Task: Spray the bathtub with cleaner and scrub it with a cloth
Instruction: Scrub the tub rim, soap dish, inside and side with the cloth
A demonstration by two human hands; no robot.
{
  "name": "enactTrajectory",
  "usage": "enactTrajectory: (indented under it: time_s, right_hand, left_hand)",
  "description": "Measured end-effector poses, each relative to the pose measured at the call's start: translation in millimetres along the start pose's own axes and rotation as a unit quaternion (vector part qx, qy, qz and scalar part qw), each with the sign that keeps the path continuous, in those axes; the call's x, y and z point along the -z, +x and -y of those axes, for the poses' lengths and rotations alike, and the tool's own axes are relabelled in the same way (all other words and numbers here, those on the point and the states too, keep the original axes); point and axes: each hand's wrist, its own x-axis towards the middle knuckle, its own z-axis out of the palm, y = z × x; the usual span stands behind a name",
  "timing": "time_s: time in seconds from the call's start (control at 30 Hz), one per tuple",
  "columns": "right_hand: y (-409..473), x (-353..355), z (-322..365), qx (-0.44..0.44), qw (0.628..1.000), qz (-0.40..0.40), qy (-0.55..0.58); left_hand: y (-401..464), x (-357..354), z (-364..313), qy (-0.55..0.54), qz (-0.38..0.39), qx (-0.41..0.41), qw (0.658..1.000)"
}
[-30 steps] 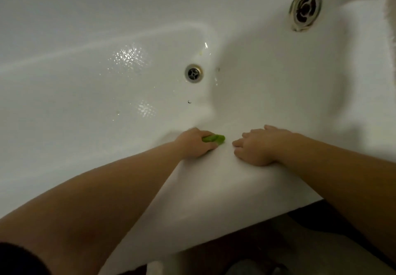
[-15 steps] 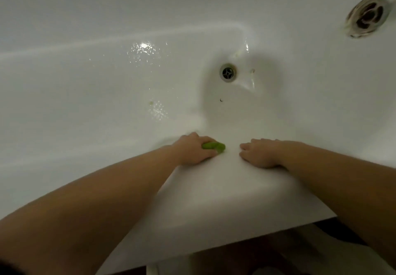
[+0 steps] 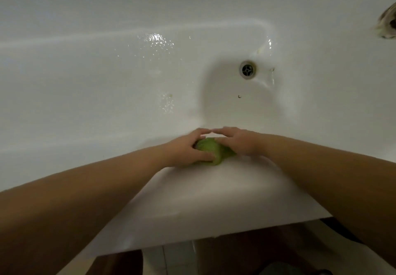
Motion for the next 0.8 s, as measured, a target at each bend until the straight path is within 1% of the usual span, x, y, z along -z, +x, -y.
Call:
enactTrajectory:
  time_s: [0.07, 0.17, 0.23, 0.33, 0.47, 0.53, 0.57, 0.7, 0.77, 0.8]
  right_hand:
    - [13, -10, 19, 0.009, 0.999, 0.031, 0.008]
    - [40, -15, 27, 0.02, 0.999, 0.015, -0.029]
    - [59, -17, 27, 0.032, 0.999, -0.003, -0.039]
    - [88, -20, 34, 0.043, 0.997, -0.022, -0.059]
    - [104, -26, 40, 0.022, 0.995, 0.001, -0.098]
    - [78, -29, 47, 0.034, 0.993, 0.023, -0.107]
    - [58, -29, 51, 0.054, 0.992, 0.035, -0.11]
    - [-46, -22, 68, 0.16, 0.982, 0.077, -0.065]
    - [-70, -16, 67, 0.175, 0.979, 0.101, -0.041]
    - [-67, -14, 64, 0.17, 0.979, 0.101, -0.042]
  left_hand:
    - [-10, 6, 32, 0.016, 0.006, 0.018, 1.0]
    - [-12, 19, 74, 0.089, 0.034, 0.067, 0.993]
    - [-5, 27, 89, 0.126, 0.051, 0.073, 0.988]
    - [2, 34, 103, 0.157, 0.053, 0.08, 0.983]
    - [-3, 39, 118, 0.162, 0.043, 0.11, 0.98]
    - [-13, 42, 123, 0.155, 0.041, 0.118, 0.98]
    - [-17, 44, 126, 0.151, 0.038, 0.123, 0.98]
    - [-38, 51, 136, 0.147, 0.029, 0.136, 0.979]
    - [-43, 53, 139, 0.149, 0.025, 0.137, 0.979]
    - [-45, 54, 139, 0.154, 0.022, 0.136, 0.978]
